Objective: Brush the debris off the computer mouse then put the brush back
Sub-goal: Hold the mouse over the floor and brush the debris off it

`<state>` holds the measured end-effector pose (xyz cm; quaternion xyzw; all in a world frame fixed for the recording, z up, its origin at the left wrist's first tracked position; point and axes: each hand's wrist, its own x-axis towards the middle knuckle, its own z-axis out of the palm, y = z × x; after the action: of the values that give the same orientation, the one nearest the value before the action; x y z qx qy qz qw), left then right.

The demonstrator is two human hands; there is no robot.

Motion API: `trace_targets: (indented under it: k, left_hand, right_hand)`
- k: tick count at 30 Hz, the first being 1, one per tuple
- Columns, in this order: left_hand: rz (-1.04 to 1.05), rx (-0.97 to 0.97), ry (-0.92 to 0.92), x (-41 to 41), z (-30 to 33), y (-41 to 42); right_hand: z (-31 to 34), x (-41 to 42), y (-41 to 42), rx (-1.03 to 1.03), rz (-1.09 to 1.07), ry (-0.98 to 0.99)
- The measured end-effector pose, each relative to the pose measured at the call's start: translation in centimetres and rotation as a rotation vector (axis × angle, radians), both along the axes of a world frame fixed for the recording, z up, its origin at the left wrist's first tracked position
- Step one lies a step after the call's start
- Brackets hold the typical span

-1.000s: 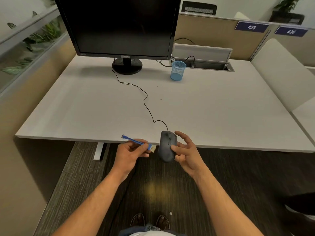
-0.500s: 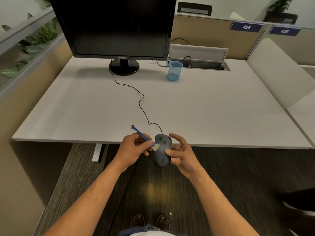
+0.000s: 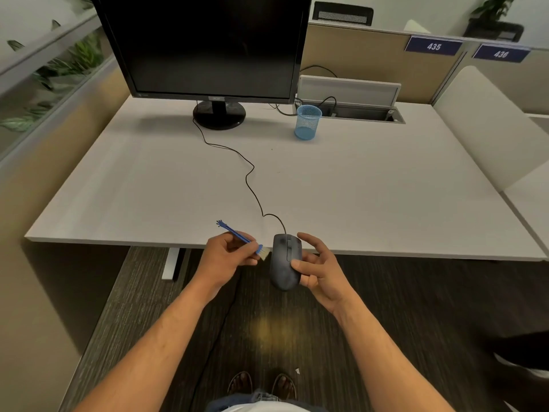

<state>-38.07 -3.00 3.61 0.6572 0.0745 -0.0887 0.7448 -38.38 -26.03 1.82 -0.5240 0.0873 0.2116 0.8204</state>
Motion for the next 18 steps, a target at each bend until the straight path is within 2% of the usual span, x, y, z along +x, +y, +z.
trace_targets:
  k: [7,18]
  left_hand:
    - [0.05,0.033,-0.018,1.7,0.1,-0.9]
    - [-0.108,-0.046,0.028,-0.2,-0.5,-0.4]
  right_hand:
    - [0.2,-0.2,0.4,-0.017,0.02,-0.002]
    - [0.2,0.6,-0.1,0.002,-0.014,-0.002]
